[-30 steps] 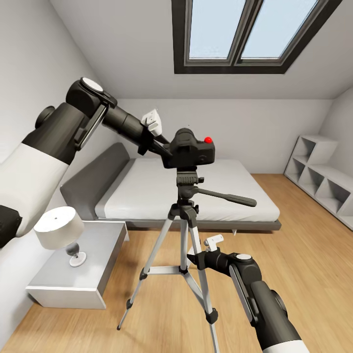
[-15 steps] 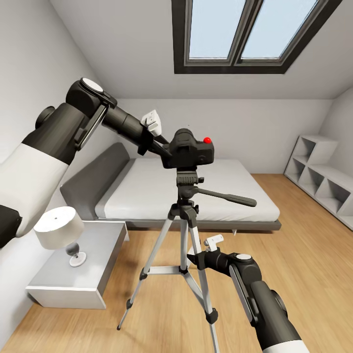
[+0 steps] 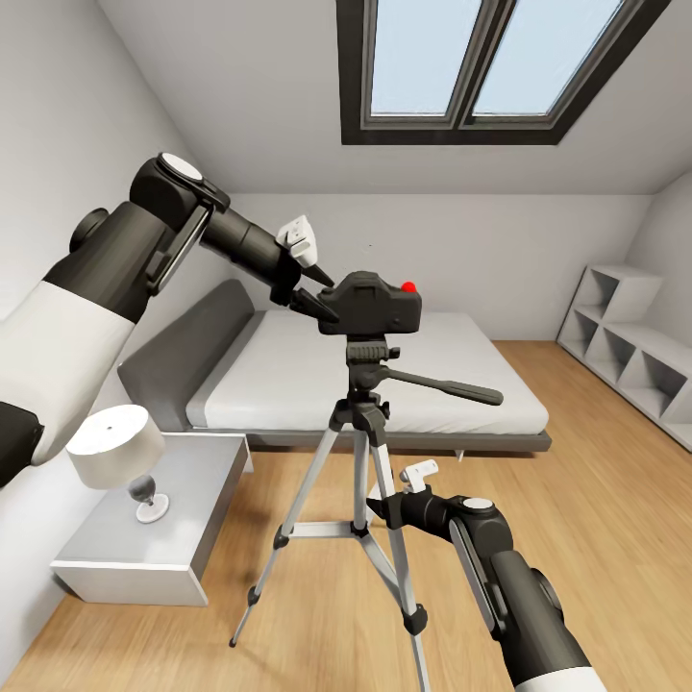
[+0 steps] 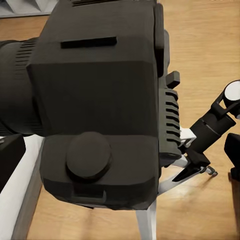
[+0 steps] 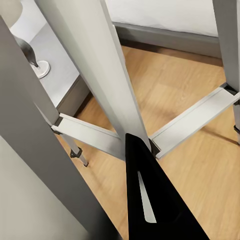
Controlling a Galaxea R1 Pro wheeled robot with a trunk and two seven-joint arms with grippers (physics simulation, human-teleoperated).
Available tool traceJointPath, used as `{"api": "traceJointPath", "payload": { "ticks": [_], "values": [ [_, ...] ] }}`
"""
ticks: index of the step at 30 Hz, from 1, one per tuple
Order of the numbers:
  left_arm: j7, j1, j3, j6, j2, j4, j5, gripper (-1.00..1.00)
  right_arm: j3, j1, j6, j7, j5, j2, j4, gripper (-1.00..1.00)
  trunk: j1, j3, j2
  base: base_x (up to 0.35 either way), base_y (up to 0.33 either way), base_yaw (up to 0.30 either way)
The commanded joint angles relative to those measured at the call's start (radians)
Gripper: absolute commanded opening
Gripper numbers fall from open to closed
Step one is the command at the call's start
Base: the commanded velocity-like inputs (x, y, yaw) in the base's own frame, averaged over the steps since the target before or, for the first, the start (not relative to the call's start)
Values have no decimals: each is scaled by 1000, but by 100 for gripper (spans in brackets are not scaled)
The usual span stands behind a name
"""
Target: Attach the digital camera to the camera tripod in the bedroom.
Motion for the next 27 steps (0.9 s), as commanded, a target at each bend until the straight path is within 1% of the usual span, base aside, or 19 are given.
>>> {"api": "traceJointPath", "payload": {
  "ticks": [1, 11, 14, 15, 17, 18, 19, 20, 21, 22, 23, 25, 26, 27],
  "values": [
    [-8, -1, -1, 11, 1, -1, -7, 100, -1, -1, 3, 8, 17, 0, -1, -100, 0, -2, -1, 0, 0, 0],
    [-8, -1, 0, 11, 2, 1, -4, 100, -1, -1, 4, 8, 17, 0, -1, -100, 0, -2, -1, 0, 0, 0],
    [-5, -1, 7, 12, 4, 1, 0, 100, -1, -1, 4, 8, 17, 0, -1, -100, 0, -2, -1, 0, 0, 0],
    [-1, -1, 11, 12, 4, 0, 1, 100, -1, -1, 4, 8, 17, 0, -1, -100, 0, -2, -1, 0, 0, 0],
    [14, -1, 41, 14, 7, -2, 3, 100, -1, -1, 4, 8, 17, 0, -1, -100, 0, -2, -1, 0, 0, 0],
    [22, -1, 60, 15, 7, -2, 4, 100, -1, -1, 4, 8, 17, 0, -1, -100, 0, -2, -1, 0, 0, 0],
    [38, -1, 108, 16, 8, -1, 5, 100, -1, -1, 4, 8, 17, 0, -1, -100, 0, -2, -1, 0, 0, 0],
    [45, -1, 136, 16, 9, -1, 5, 100, -1, -1, 3, 8, 17, 0, -1, -100, 0, -2, -1, 0, 0, 0],
    [58, -1, 196, 17, 10, 1, 6, 100, -1, -1, 3, 8, 17, 0, -1, -100, 0, -2, -1, 0, 0, 0],
    [63, -1, 226, 17, 10, 3, 6, 100, -1, -1, 3, 8, 17, 0, -1, -100, 0, -2, -1, 0, 0, 0],
    [69, -1, 283, 18, 10, 8, 7, 100, -1, -1, 3, 8, 17, 0, -1, -100, 0, -2, -1, 0, 0, 0],
    [74, -1, 334, 19, 11, 20, 8, 100, -1, -1, 3, 8, 17, 0, -1, -100, 0, -2, -1, 0, 0, 0],
    [77, -1, 378, 20, 13, 40, 8, 100, -1, -1, 3, 9, 17, 0, -1, -100, 0, -2, -1, 0, 0, 0],
    [77, 1, 398, 21, 13, 52, 9, 100, -1, -1, 3, 9, 17, 0, -1, -100, 0, -2, -1, 0, 0, 0]
  ]
}}
